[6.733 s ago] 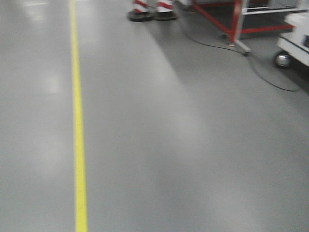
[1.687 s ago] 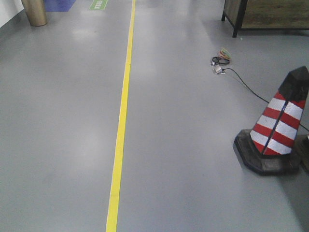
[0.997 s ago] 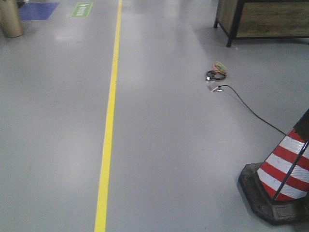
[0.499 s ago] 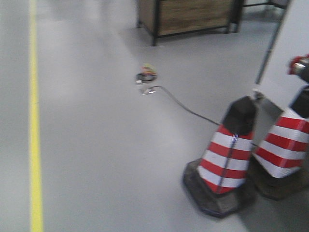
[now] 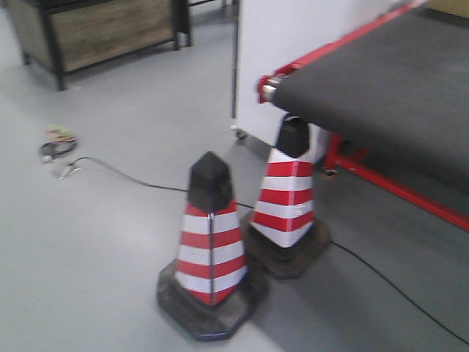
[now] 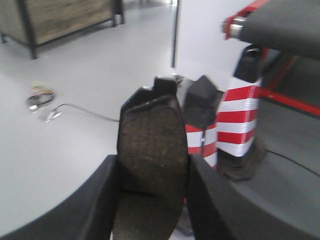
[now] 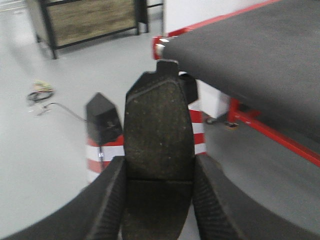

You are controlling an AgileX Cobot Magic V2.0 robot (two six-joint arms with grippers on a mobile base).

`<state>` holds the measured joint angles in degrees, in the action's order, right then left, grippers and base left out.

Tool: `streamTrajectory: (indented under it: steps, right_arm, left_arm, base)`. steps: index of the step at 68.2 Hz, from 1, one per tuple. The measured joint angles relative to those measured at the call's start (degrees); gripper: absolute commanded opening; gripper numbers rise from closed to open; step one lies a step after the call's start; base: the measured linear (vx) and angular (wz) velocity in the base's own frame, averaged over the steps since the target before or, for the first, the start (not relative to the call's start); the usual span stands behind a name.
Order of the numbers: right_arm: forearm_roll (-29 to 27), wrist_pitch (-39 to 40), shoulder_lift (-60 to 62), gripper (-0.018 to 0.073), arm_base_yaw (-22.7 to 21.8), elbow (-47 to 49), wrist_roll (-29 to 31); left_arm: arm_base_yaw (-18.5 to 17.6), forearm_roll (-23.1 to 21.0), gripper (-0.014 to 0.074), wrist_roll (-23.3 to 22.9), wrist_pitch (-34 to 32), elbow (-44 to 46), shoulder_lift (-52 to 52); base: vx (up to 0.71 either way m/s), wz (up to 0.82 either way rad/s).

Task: Move and align brake pads A on conveyor
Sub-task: 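Drive up to the black belt conveyor holding both brake pads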

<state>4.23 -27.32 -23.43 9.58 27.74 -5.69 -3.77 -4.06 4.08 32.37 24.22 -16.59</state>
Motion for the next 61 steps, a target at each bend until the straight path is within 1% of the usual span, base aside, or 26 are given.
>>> streamTrajectory:
  steps: [48, 61]
  right_arm:
    - [0.0, 0.0, 0.0, -0.0004, 0.0, 0.0, 0.0]
    - [0.0, 0.0, 0.0, -0.0004, 0.0, 0.0, 0.0]
  left_arm:
    - [0.0, 0.0, -0.0006, 0.0, 0.0, 0.0, 0.0]
    - [0.0, -0.1, -0.0006, 0.0, 0.0, 0.0, 0.0]
  base:
    - [0.13, -0.82]
    - [0.03, -0.63]
